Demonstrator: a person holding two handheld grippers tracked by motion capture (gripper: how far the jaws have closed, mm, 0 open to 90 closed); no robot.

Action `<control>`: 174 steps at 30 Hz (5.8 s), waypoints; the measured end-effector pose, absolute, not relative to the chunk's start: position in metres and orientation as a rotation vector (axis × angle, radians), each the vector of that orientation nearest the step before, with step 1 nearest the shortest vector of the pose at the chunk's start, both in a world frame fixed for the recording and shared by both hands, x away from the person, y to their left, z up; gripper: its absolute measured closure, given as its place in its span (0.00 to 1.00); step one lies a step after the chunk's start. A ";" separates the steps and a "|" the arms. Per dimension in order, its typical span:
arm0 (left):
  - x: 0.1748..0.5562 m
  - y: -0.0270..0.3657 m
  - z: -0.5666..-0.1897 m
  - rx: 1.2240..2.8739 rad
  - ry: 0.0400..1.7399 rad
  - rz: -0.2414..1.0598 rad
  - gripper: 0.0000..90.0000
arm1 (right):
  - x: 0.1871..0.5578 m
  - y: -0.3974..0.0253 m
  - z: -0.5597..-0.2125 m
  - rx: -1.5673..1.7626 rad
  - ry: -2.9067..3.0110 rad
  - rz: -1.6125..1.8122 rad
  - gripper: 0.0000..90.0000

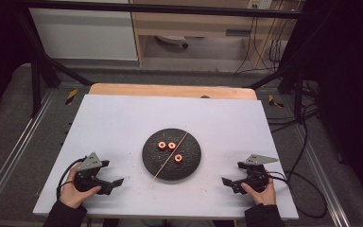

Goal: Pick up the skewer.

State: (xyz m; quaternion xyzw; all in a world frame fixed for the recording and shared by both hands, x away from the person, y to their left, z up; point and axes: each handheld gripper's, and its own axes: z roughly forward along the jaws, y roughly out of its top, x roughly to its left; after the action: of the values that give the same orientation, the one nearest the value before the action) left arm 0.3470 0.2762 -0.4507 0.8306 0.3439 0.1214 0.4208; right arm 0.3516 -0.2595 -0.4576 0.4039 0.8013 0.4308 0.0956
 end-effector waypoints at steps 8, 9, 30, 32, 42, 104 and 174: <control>0.347 0.273 -0.452 2.089 0.861 0.302 0.05 | 0.351 -0.260 -0.457 1.200 2.365 1.289 0.01; 0.346 0.272 -0.452 2.090 0.862 0.302 0.05 | 0.351 -0.259 -0.457 1.203 2.369 1.285 0.01; 0.344 0.251 -0.446 2.109 0.850 0.297 0.06 | 0.352 -0.260 -0.456 1.200 2.356 1.281 0.01; 0.344 0.246 -0.444 2.111 0.849 0.295 0.06 | 0.352 -0.260 -0.456 1.198 2.354 1.285 0.01; 0.344 0.230 -0.435 2.118 0.841 0.297 0.07 | 0.352 -0.260 -0.456 1.199 2.351 1.278 0.01; 0.386 0.105 -0.419 2.311 0.959 0.268 0.70 | 0.352 -0.259 -0.457 1.200 2.356 1.271 0.01; 0.347 0.196 -0.415 2.063 0.934 0.281 0.98 | 0.352 -0.257 -0.457 1.265 2.330 1.238 0.01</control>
State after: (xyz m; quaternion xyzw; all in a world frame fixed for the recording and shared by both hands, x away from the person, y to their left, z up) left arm 0.3465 0.1960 -0.4150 0.8219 0.3719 0.1121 0.4167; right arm 0.3523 -0.2566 -0.4570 0.4299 0.7916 0.4207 0.1076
